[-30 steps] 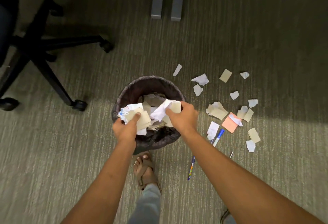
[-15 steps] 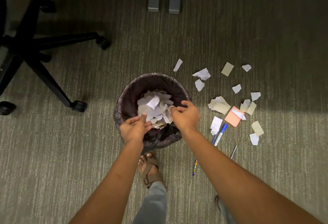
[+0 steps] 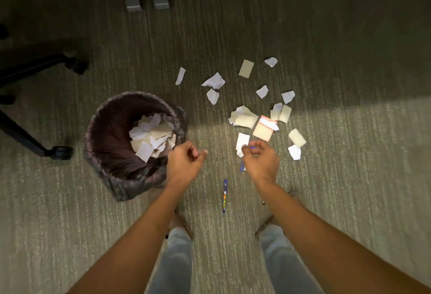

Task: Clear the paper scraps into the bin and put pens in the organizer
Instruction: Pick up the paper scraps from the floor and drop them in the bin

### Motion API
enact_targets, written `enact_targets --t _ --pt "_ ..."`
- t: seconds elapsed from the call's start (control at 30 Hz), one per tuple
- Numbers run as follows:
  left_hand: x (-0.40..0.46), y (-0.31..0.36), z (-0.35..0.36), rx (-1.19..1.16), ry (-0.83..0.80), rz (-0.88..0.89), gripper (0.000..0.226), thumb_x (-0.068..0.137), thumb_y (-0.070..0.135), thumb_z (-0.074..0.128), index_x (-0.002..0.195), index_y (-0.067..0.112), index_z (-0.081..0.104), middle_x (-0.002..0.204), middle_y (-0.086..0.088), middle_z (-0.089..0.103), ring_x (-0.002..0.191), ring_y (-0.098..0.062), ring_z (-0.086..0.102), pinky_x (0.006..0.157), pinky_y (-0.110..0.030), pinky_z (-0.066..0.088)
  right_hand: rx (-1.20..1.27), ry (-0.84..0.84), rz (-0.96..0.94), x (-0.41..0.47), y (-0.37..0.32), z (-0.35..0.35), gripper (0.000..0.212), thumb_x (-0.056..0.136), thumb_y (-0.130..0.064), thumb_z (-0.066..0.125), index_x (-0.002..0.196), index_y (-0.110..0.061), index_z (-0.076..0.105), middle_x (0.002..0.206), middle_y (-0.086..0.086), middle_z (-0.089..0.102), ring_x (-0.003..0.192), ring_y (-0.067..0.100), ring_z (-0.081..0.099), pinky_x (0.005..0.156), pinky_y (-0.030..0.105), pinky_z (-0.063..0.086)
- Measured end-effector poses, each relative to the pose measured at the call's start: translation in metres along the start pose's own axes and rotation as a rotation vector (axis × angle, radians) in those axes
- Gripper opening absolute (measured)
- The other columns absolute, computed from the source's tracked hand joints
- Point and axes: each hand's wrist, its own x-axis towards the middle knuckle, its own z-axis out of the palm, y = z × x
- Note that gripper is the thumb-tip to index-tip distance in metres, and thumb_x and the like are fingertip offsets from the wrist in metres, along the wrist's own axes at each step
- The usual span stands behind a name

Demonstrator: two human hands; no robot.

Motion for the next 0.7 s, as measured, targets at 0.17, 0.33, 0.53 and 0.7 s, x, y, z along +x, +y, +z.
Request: enact_targets --t 0.17,0.33,0.53,0.7 --pt "-0.028 0.033 0.073 0.047 -0.051 -0.02 0.038 0.078 0.016 0.076 0.057 0.021 0.044 0.054 0.004 0.051 0.051 -0.012 0.043 0.055 -0.026 0.037 -0.027 0.039 -0.013 0.047 0.037 -0.096 0.009 0.083 -0.02 0.071 0.088 -0.017 0.065 0.072 0.001 0.07 0.068 0.022 0.069 0.066 0.029 0.053" --pt "-0.044 0.06 0.117 0.102 -0.091 -0.073 0.035 0.076 0.016 0.077 0.057 0.019 0.048 0.053 0.005 0.053 0.047 -0.007 0.045 0.054 -0.023 0.04 -0.056 0.045 -0.003 0.081 0.057 -0.158 0.011 0.085 -0.018 0.071 0.094 -0.015 0.067 0.078 0.003 0.072 0.069 0.021 0.069 0.068 0.033 0.057" --pt "-0.035 0.075 0.132 0.129 -0.135 -0.112 0.029 0.076 0.016 0.077 0.06 0.017 0.052 0.055 0.003 0.058 0.05 -0.011 0.049 0.063 -0.031 0.052 0.029 0.081 0.114 0.104 0.063 -0.177 0.014 0.084 -0.016 0.072 0.097 -0.013 0.068 0.087 0.006 0.074 0.075 0.021 0.07 0.067 0.028 0.054" --pt "-0.015 0.082 0.13 0.142 -0.191 -0.072 0.019 0.074 0.015 0.077 0.067 0.013 0.06 0.061 0.0 0.062 0.053 -0.01 0.052 0.067 -0.032 0.053 0.18 0.168 0.311 0.12 0.061 -0.172 0.014 0.081 -0.014 0.073 0.094 -0.013 0.069 0.092 0.01 0.076 0.078 0.021 0.07 0.067 0.027 0.055"
